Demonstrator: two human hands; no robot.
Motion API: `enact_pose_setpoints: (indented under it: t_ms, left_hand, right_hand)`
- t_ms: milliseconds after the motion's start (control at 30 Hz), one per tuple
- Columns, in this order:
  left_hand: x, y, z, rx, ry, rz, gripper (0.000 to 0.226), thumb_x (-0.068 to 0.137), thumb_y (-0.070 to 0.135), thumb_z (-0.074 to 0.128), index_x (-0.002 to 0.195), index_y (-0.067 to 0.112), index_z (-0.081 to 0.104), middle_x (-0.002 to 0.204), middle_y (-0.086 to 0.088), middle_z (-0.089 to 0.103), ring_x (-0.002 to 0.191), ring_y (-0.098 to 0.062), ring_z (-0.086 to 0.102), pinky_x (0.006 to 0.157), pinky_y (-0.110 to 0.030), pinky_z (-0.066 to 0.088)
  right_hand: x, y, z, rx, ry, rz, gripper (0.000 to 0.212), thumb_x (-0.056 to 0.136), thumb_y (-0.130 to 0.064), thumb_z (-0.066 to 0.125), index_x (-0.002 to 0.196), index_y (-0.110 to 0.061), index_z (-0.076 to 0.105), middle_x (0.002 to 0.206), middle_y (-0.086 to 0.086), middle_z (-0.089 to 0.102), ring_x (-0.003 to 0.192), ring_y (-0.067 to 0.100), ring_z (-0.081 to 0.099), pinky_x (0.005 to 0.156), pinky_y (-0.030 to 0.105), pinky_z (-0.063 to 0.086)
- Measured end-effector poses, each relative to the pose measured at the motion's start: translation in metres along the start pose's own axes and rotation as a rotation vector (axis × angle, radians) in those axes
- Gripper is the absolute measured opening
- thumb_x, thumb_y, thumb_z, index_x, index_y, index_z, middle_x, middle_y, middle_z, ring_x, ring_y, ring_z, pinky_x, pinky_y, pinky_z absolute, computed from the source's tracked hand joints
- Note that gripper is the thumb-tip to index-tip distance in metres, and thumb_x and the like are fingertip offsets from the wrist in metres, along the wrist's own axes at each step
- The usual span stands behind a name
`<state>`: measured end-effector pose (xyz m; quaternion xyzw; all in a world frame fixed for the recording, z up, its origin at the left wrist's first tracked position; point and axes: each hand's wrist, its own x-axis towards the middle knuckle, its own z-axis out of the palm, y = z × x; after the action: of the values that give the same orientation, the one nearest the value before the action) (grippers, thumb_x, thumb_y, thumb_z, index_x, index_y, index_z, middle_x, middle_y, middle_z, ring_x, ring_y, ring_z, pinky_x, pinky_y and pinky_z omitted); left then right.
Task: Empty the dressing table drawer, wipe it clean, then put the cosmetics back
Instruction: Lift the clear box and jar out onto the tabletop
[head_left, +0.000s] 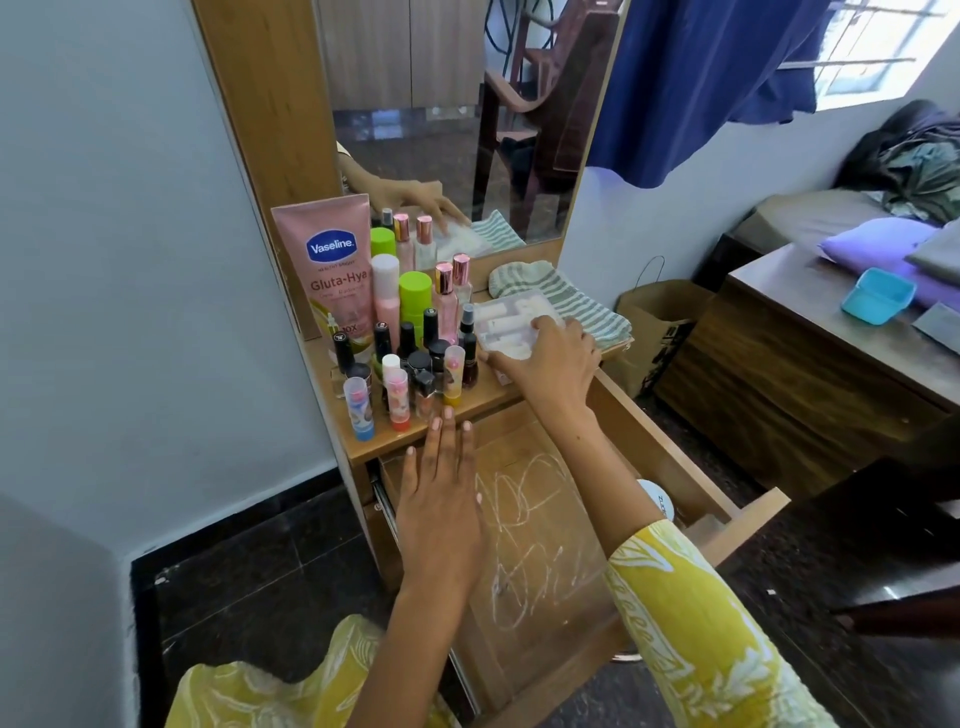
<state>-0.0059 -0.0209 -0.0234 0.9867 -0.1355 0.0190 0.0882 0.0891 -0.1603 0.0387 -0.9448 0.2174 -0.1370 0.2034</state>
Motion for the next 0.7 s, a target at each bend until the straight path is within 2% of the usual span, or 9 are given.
enact_pose_setpoints:
  t_ms: [133, 200, 267, 333, 400, 433, 567, 633, 700]
  left_hand:
    - [0.001, 0.001, 0.001, -0.014, 0.011, -0.007, 0.07, 0.1, 0.029, 0.028, 0.141, 0.018, -0.028, 0.143, -0.004, -0.042, 0.128, -0.018, -0.042, 0.106, -0.037, -0.023]
    - [0.001, 0.001, 0.001, -0.021, 0.021, -0.006, 0.071, 0.1, 0.028, 0.03, 0.142, 0.018, -0.026, 0.145, -0.004, -0.04, 0.129, -0.017, -0.041, 0.107, -0.037, -0.023]
    - [0.0, 0.001, 0.001, -0.029, 0.04, -0.001, 0.071, 0.1, 0.028, 0.031, 0.143, 0.018, -0.025, 0.146, -0.004, -0.039, 0.131, -0.017, -0.039, 0.108, -0.037, -0.022]
    - [-0.001, 0.001, 0.0, -0.033, 0.053, 0.009, 0.071, 0.1, 0.027, 0.03, 0.143, 0.018, -0.025, 0.146, -0.004, -0.039, 0.133, -0.017, -0.037, 0.109, -0.037, -0.021]
    - [-0.001, 0.001, 0.0, -0.035, 0.061, 0.011, 0.071, 0.1, 0.027, 0.031, 0.143, 0.018, -0.025, 0.148, -0.004, -0.038, 0.135, -0.017, -0.034, 0.11, -0.037, -0.02]
    - [-0.002, 0.001, 0.0, -0.032, 0.061, 0.01, 0.071, 0.1, 0.027, 0.031, 0.144, 0.018, -0.025, 0.148, -0.004, -0.037, 0.136, -0.017, -0.033, 0.11, -0.037, -0.019]
    - [-0.002, 0.001, -0.001, -0.011, 0.056, 0.01, 0.07, 0.101, 0.029, 0.03, 0.144, 0.017, -0.024, 0.148, -0.005, -0.035, 0.136, -0.018, -0.032, 0.111, -0.038, -0.018]
    - [-0.003, 0.001, -0.002, -0.001, 0.054, 0.01, 0.07, 0.101, 0.029, 0.03, 0.144, 0.017, -0.023, 0.148, -0.005, -0.035, 0.137, -0.019, -0.031, 0.111, -0.038, -0.017]
    - [-0.003, 0.001, -0.002, 0.008, 0.047, 0.01, 0.07, 0.101, 0.029, 0.029, 0.144, 0.017, -0.024, 0.148, -0.006, -0.036, 0.136, -0.019, -0.032, 0.111, -0.039, -0.017]
  right_hand:
    - [-0.005, 0.011, -0.001, 0.144, -0.043, -0.077, 0.053, 0.091, -0.037, 0.059, 0.134, -0.009, 0.047, 0.151, 0.019, 0.028, 0.141, 0.034, 0.024, 0.116, 0.043, 0.022]
    - [-0.018, 0.023, -0.003, 0.192, 0.026, -0.136, 0.045, 0.094, -0.025, 0.054, 0.134, -0.007, 0.047, 0.153, 0.018, 0.026, 0.143, 0.03, 0.021, 0.117, 0.04, 0.022]
    - [-0.036, 0.041, -0.004, 0.181, 0.202, -0.244, 0.031, 0.093, -0.017, 0.055, 0.122, -0.007, 0.056, 0.144, 0.016, 0.041, 0.136, 0.027, 0.036, 0.109, 0.037, 0.033]
    - [-0.055, 0.062, -0.003, 0.122, 0.271, -0.326, 0.017, 0.091, -0.017, 0.056, 0.105, -0.01, 0.063, 0.121, 0.008, 0.058, 0.112, 0.022, 0.055, 0.088, 0.031, 0.047]
    - [-0.066, 0.085, -0.003, 0.004, 0.135, -0.308, 0.014, 0.091, -0.024, 0.055, 0.095, -0.014, 0.064, 0.101, 0.0, 0.062, 0.092, 0.019, 0.06, 0.07, 0.031, 0.051]
    - [-0.068, 0.097, -0.003, -0.078, 0.029, -0.27, 0.016, 0.09, -0.028, 0.056, 0.095, -0.016, 0.064, 0.1, -0.002, 0.061, 0.092, 0.018, 0.059, 0.067, 0.032, 0.051]
    - [-0.064, 0.129, -0.011, -0.419, -0.398, -0.103, 0.041, 0.082, -0.03, 0.067, 0.12, -0.019, 0.055, 0.118, 0.004, 0.052, 0.107, 0.022, 0.051, 0.076, 0.032, 0.052]
    - [-0.063, 0.134, -0.014, -0.528, -0.521, -0.036, 0.046, 0.082, -0.024, 0.068, 0.125, -0.018, 0.053, 0.118, 0.007, 0.05, 0.105, 0.024, 0.053, 0.08, 0.034, 0.053]
    - [-0.064, 0.136, -0.012, -0.592, -0.573, -0.013, 0.044, 0.082, -0.02, 0.069, 0.123, -0.015, 0.054, 0.117, 0.008, 0.051, 0.103, 0.025, 0.055, 0.08, 0.035, 0.051]
